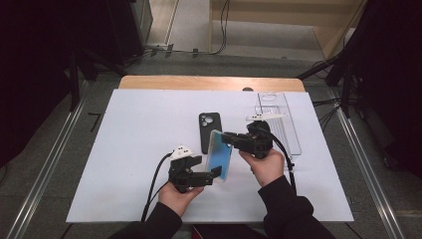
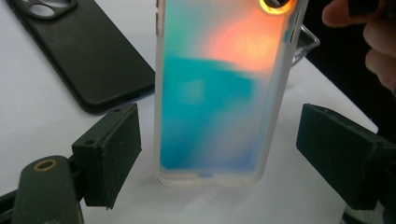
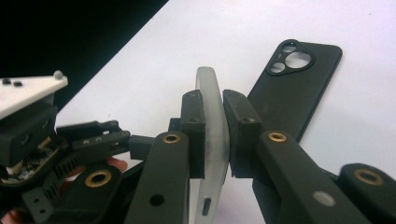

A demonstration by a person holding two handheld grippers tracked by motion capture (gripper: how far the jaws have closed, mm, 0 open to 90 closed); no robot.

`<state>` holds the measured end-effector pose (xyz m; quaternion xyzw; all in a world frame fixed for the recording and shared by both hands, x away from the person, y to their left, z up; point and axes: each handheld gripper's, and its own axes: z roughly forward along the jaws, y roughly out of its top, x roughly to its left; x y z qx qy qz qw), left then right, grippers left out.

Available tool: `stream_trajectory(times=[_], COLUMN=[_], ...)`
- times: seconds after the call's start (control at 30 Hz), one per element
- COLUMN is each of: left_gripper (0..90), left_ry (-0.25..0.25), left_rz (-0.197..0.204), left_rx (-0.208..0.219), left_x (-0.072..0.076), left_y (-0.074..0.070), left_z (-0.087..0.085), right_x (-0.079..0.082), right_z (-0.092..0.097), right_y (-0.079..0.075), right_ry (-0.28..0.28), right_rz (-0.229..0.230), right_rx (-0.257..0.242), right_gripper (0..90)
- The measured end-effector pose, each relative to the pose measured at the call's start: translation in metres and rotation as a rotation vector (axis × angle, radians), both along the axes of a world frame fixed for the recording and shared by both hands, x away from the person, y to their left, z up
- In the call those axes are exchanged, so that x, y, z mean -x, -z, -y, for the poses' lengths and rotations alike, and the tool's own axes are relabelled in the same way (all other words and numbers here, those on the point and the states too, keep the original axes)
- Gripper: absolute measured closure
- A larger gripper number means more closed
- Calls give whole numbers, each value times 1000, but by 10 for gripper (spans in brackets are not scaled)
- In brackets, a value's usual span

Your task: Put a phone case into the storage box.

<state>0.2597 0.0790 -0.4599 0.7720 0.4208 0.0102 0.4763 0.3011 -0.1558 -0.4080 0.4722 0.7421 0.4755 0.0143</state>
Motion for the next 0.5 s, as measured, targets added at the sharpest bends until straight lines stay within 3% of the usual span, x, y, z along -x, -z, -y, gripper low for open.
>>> stream_trajectory(times=[0.2,0.27,0.3,0.37,0.43,0.5], left_gripper=[142,149,156,161,178,211], left_ry=[64,90,123,140,173,197], left_rz=[-55,-65,-74,-78,-95,-101], left_rx=[1,-22,-59,-66,-62,-46], left_x=[-7,-9,-10,-10,-12,-14], left_y=[-10,-12,-14,-15,-18,-23], left_z=[-3,-3,-4,-5,-8,-13], right_x=[1,1,2,3,3,5], right_z=[6,7,8,9,10,11], right_y=[-2,-3,-4,-4,-5,-5], right_ry=[-44,-67,-80,-101,-111,-157], right_rz=[27,38,38,43,44,69], right_rx=[6,2,5,17,20,27], right_gripper=[773,773,773,773,772,773])
